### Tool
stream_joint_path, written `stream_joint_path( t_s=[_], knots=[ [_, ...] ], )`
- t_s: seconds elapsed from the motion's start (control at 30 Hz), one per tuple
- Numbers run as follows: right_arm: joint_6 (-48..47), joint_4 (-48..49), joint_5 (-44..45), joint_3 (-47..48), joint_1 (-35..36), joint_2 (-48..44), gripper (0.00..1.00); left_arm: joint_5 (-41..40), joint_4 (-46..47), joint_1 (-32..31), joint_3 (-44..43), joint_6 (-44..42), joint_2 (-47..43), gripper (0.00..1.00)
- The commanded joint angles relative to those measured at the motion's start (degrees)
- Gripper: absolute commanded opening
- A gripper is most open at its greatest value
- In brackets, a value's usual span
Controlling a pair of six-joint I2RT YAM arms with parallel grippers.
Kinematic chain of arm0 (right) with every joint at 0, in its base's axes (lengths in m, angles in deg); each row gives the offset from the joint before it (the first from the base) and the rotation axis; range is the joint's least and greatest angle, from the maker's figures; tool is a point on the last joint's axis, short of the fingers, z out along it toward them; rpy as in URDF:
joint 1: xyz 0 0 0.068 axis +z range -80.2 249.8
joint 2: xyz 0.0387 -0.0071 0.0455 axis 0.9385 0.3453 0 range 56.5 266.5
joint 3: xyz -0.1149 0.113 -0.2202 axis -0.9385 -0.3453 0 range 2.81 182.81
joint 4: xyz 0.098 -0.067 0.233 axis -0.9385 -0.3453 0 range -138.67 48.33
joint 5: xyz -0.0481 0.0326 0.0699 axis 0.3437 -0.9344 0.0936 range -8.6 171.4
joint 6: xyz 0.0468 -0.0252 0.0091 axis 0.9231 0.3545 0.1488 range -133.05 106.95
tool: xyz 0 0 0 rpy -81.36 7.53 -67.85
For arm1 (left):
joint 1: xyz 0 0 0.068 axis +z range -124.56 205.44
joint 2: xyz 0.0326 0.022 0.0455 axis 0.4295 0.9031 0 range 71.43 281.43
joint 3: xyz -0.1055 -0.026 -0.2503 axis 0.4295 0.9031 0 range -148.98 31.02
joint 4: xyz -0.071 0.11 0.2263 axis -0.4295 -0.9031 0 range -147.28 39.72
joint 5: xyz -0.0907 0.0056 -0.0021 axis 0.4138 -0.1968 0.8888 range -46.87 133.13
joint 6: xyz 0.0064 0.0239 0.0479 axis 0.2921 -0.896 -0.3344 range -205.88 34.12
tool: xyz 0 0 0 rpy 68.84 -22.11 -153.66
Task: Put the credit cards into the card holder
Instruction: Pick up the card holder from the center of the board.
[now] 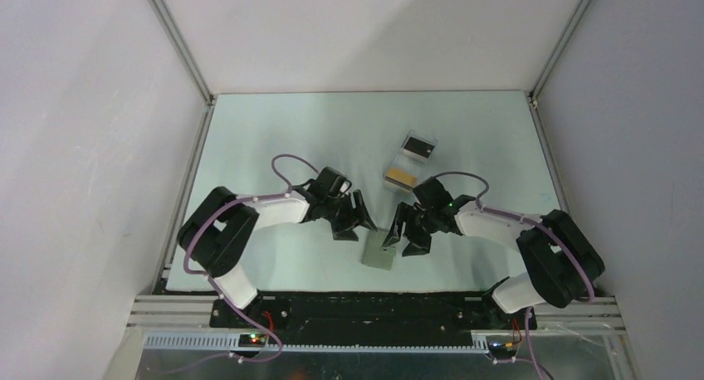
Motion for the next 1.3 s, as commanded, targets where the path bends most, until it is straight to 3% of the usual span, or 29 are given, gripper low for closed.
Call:
stream_joint_path(
  t_s=[0.0, 0.23, 0.7, 1.03, 1.17, 1.27],
  knots=[
    [2.53, 5.63, -1.56, 1.25, 0.38, 2.40, 0.68, 3.90, 7.80, -1.91, -0.49, 2.73, 4.81, 0.71],
    [3.11, 12.07, -4.22, 0.03, -0.02, 6.84, 0.64, 8.44, 11.72, -4.06, -2.41, 2.64, 8.13, 0.59],
    [2.43, 23.07, -9.82, -3.36, -5.68, 4.73, 0.61, 11.82, 14.66, -4.13, 3.18, 2.43, -3.31, 0.53],
    [3.53, 29.43, -14.26, -3.41, -6.26, 6.64, 0.56, 11.58, 18.96, -4.11, 6.36, 4.17, -4.77, 0.47],
    [3.72, 28.99, -14.71, -3.42, -6.01, 7.48, 0.53, 8.58, 19.57, -4.13, 6.87, 5.25, -5.20, 0.31],
    [2.70, 26.58, -13.21, -3.45, -6.07, 5.93, 0.54, 7.14, 19.58, -4.10, 7.25, 5.96, -6.55, 0.25]
  ],
)
